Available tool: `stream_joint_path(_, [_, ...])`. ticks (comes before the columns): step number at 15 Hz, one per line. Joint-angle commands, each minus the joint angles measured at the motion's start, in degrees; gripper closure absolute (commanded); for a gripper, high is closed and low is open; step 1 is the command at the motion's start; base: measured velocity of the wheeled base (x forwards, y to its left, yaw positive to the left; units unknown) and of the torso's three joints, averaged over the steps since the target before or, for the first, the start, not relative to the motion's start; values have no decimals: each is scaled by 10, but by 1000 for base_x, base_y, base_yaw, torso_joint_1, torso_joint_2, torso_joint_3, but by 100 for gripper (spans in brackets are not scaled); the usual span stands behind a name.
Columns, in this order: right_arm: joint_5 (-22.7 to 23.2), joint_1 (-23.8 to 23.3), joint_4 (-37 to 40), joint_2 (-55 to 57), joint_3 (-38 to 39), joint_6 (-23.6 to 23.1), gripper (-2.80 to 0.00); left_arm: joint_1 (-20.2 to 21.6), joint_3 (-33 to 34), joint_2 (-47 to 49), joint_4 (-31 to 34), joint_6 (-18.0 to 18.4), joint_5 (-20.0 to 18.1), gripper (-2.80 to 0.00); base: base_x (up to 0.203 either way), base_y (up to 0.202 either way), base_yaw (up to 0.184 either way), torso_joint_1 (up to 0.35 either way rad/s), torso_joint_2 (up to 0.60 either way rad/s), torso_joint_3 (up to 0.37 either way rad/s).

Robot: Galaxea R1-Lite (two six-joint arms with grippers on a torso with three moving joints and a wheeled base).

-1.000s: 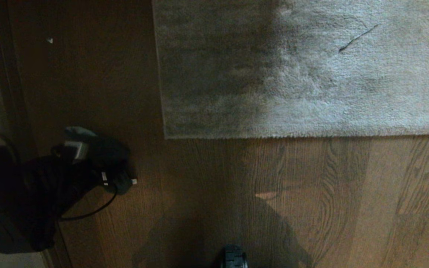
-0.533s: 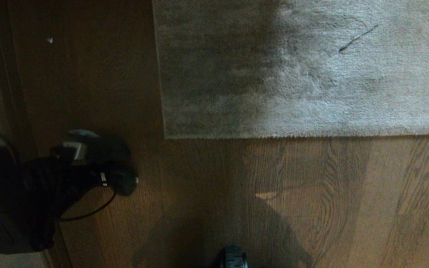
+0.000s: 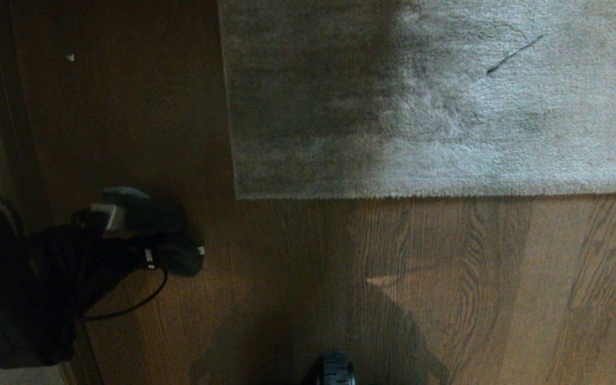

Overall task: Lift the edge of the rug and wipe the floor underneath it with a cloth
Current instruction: Pick up the rag

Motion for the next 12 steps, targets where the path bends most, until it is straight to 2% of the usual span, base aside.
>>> stream_joint_path(1, [-1, -1, 0, 0, 0, 0, 0, 0, 13, -20, -28, -1, 0, 0, 0, 0, 0, 0, 0, 0])
stream_joint_path(8, [-1, 0, 0, 0, 0, 0, 0, 10, 83, -116, -28, -5, -3, 0, 0, 0, 0, 0, 0, 0])
stream_joint_path(12, [0, 0, 0, 0, 0, 0, 0, 34, 135, -181, -28, -14, -7, 0, 0, 0, 0, 0, 0, 0])
